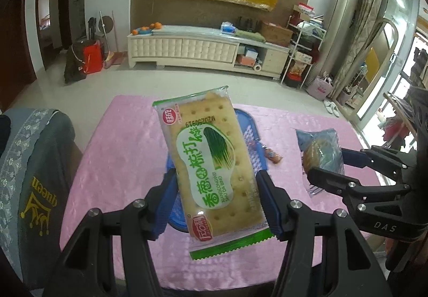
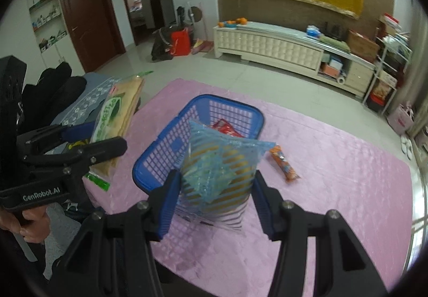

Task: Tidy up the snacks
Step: 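Carry the cracker pack and striped bag over the basket with both tools, then open the left tool to drop the crackers while the right tool releases the striped bag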

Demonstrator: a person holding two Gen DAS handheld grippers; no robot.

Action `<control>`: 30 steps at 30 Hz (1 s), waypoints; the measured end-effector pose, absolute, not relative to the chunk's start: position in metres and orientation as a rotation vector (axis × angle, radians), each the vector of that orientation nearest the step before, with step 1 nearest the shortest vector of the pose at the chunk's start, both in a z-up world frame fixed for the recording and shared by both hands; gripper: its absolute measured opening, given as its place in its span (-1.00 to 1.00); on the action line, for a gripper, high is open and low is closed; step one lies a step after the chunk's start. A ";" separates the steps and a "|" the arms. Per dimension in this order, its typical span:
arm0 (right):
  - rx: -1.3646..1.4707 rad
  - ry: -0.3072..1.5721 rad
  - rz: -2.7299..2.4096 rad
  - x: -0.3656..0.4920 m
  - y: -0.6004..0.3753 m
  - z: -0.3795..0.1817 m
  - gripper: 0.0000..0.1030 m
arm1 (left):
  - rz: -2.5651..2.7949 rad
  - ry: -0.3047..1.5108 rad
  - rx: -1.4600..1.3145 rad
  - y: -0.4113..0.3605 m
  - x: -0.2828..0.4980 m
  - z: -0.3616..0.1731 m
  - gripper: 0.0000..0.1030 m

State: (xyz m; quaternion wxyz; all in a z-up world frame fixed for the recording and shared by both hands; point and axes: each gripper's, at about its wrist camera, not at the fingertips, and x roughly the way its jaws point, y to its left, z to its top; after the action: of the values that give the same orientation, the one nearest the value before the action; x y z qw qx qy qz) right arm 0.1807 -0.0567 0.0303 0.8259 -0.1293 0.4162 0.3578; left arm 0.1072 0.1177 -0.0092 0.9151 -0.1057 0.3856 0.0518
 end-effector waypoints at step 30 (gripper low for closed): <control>-0.291 1.046 0.741 0.214 -0.024 -0.046 0.12 | 0.065 1.000 -0.226 0.135 0.161 -0.106 0.23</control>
State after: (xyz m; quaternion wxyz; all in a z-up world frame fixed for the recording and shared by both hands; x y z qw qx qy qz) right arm 0.2138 -0.0241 -0.0456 0.7914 -0.1355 0.4863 0.3446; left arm 0.1606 0.1345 -0.1063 0.8710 -0.1081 0.4783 0.0309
